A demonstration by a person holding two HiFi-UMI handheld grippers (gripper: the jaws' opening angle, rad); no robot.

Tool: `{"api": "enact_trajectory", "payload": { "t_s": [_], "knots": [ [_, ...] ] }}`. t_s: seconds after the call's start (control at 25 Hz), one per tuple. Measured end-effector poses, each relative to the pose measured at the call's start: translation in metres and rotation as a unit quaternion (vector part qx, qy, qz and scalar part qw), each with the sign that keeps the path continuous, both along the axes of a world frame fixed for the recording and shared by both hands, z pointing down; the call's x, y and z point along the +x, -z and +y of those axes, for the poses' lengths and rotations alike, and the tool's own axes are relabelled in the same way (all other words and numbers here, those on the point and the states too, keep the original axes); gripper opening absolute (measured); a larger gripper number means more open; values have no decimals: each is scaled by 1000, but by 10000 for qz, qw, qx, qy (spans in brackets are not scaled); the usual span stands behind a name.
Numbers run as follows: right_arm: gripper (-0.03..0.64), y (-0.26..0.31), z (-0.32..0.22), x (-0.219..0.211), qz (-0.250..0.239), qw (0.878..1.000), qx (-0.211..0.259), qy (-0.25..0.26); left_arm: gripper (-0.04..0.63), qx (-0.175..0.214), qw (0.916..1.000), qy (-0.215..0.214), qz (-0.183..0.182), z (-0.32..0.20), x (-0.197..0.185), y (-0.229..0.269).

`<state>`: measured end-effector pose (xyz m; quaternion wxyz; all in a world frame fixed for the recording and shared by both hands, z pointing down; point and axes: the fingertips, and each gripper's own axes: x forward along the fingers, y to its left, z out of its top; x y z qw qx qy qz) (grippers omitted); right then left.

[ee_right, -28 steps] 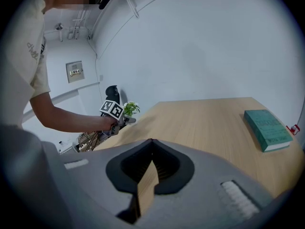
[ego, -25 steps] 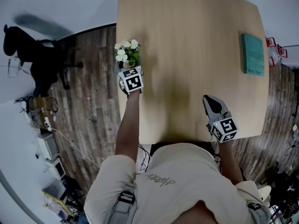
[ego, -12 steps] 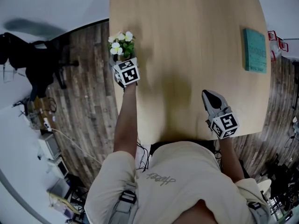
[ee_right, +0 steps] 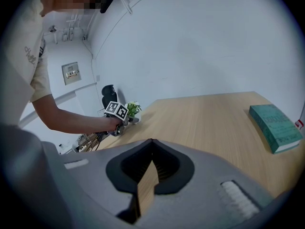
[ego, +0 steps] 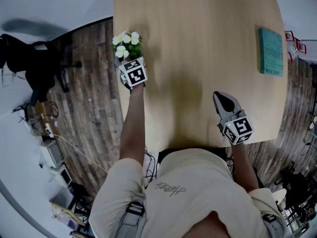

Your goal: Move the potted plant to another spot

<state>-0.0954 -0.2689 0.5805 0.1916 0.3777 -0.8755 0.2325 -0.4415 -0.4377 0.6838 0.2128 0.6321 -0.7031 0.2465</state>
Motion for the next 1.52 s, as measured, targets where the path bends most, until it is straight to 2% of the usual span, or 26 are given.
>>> {"api": "enact_trajectory", "payload": {
  "t_s": [0.12, 0.28, 0.4, 0.84, 0.96, 1.24, 1.52],
  "knots": [
    [3, 2, 1, 4, 9, 10000, 21, -52, 357, -16, 10000, 13, -37, 1, -1, -1],
    [3, 6, 6, 11, 21, 9999, 79, -135, 372, -29, 9998, 98, 160, 6, -1, -6],
    [3, 10, 12, 14, 30, 9998, 127, -169, 377, -54, 9999, 68, 65, 14, 0, -7],
    [3, 26, 36, 19, 47, 9992, 337, -225, 354, -24, 9998, 142, 164, 51, 2, 0],
    [3, 28, 42, 20, 34, 9991, 373, -174, 322, 49, 9995, 129, 279, 67, 6, 7],
    [3, 37, 51, 34, -143, 9985, 521, -118, 271, 195, 9998, 27, 92, 103, 22, 37],
    [3, 43, 67, 48, -338, 9971, 684, -15, 212, 219, 9997, 8, 59, 145, 41, 65]
  ]
}}
